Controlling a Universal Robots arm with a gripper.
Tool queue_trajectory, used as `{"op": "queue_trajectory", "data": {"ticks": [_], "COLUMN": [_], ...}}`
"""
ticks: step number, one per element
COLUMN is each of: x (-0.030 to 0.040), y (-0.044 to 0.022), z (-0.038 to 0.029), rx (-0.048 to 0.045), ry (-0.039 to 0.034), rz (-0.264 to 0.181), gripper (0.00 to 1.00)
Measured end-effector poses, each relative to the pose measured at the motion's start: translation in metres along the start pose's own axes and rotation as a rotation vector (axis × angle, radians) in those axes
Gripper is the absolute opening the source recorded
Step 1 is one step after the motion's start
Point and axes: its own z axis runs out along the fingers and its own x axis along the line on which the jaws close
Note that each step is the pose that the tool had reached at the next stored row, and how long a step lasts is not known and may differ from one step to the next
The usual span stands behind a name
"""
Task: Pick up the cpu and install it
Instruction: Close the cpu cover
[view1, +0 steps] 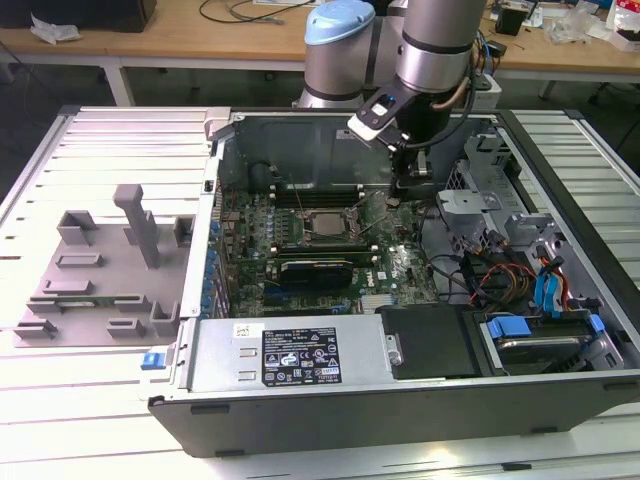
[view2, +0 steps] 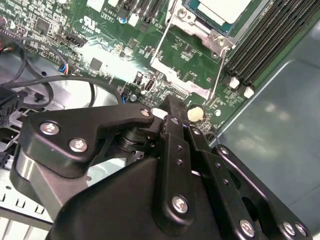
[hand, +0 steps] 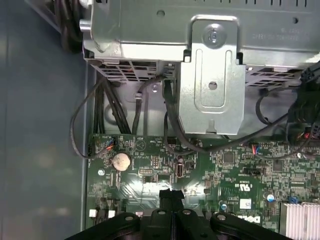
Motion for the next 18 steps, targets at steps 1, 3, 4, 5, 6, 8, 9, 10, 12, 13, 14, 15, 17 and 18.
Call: {"op": "queue_trajectory", "data": {"ticks": [1, 3, 4, 5, 6, 8, 9, 10, 12, 13, 14, 15, 17, 18], "x": [0.0000, 0.0001, 0.0001, 0.0001, 0.0001, 0.0001, 0.0001, 0.0001, 0.0001, 0.0001, 0.0001, 0.0002, 0.0004, 0.0004], "y": [0.0000, -0.0002, -0.0002, -0.0002, -0.0003, -0.0004, -0.0004, -0.0004, -0.0004, -0.0004, -0.0008, -0.0020, -0.0050, -0.0050], "z": [0.0024, 0.0096, 0.0130, 0.0147, 0.0188, 0.0231, 0.0240, 0.0242, 0.0243, 0.0243, 0.0244, 0.0244, 0.0239, 0.0239], "rx": [-0.0013, -0.0019, -0.0019, -0.0019, -0.0019, -0.0019, -0.0019, -0.0018, -0.0019, -0.0019, -0.0020, -0.0022, -0.0041, -0.0041], "ry": [0.0000, 0.0001, 0.0002, 0.0002, 0.0000, 0.0002, 0.0000, -0.0002, 0.0001, 0.0001, 0.0002, 0.0002, 0.0001, 0.0001], "rz": [-0.001, -0.003, -0.004, -0.005, -0.006, -0.007, -0.007, -0.007, -0.007, -0.007, -0.007, -0.006, -0.004, -0.003], "gripper": [0.11, 0.11, 0.11, 0.11, 0.11, 0.11, 0.11, 0.11, 0.11, 0.11, 0.11, 0.11, 0.11, 0.11]}}
